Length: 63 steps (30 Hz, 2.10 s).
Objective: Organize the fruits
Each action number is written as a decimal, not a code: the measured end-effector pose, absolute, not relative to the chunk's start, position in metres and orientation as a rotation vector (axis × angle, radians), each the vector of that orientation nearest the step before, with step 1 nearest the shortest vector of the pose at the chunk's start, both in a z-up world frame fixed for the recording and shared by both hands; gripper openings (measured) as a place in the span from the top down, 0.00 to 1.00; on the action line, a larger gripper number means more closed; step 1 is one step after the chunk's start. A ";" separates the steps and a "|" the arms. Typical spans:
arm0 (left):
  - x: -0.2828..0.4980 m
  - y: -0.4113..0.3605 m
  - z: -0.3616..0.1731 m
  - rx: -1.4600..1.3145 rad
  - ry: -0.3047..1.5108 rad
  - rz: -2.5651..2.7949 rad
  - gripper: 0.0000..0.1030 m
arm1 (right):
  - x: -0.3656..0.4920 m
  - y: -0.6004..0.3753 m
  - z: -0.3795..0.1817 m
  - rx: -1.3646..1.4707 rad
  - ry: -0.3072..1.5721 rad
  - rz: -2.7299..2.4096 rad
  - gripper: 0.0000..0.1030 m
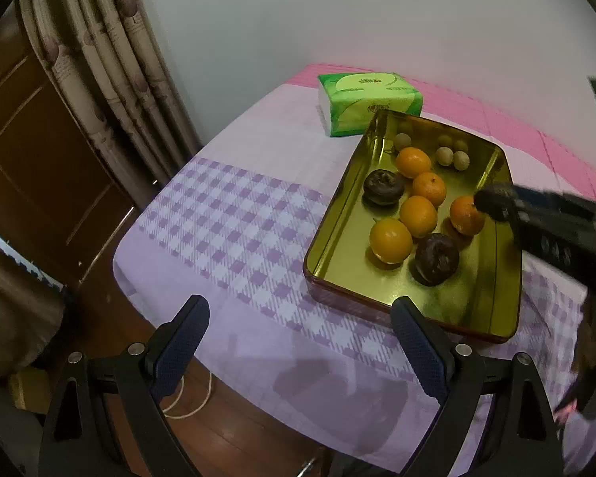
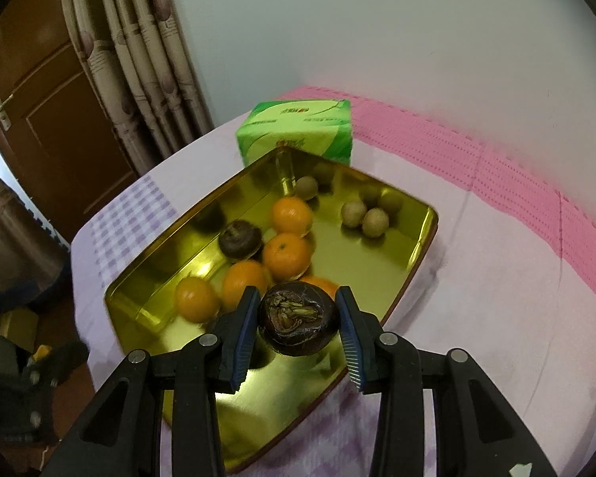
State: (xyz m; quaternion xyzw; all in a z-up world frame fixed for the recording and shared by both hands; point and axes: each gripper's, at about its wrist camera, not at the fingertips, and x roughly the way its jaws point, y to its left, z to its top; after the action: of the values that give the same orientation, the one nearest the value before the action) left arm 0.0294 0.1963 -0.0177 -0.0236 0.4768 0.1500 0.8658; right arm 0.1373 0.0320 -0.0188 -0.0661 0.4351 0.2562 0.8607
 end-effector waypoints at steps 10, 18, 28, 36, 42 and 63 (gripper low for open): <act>0.032 0.196 -0.022 -0.040 1.013 0.316 0.10 | 0.180 0.041 -0.025 -0.135 0.924 0.503 0.64; 0.033 0.197 -0.024 -0.041 1.019 0.313 0.10 | 0.195 0.043 -0.037 -0.133 0.944 0.486 0.64; 0.034 0.196 -0.027 -0.042 1.028 0.305 0.10 | 0.198 0.042 -0.042 -0.124 0.943 0.478 0.64; 0.033 0.194 -0.027 -0.034 1.022 0.295 0.10 | 0.190 0.043 -0.029 -0.114 0.896 0.493 0.57; 0.029 0.190 -0.020 -0.026 0.991 0.264 0.10 | 0.153 0.044 -0.004 -0.131 0.780 0.517 0.35; -0.029 0.168 0.066 0.011 0.569 0.207 0.00 | 0.008 -0.031 0.071 -0.149 0.485 0.354 0.04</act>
State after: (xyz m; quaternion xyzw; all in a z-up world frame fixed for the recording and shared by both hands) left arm -0.0290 0.1677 0.0657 0.0054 0.2802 0.1019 0.9545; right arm 0.0083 -0.0308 0.0707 -0.0733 0.2387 0.1742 0.9525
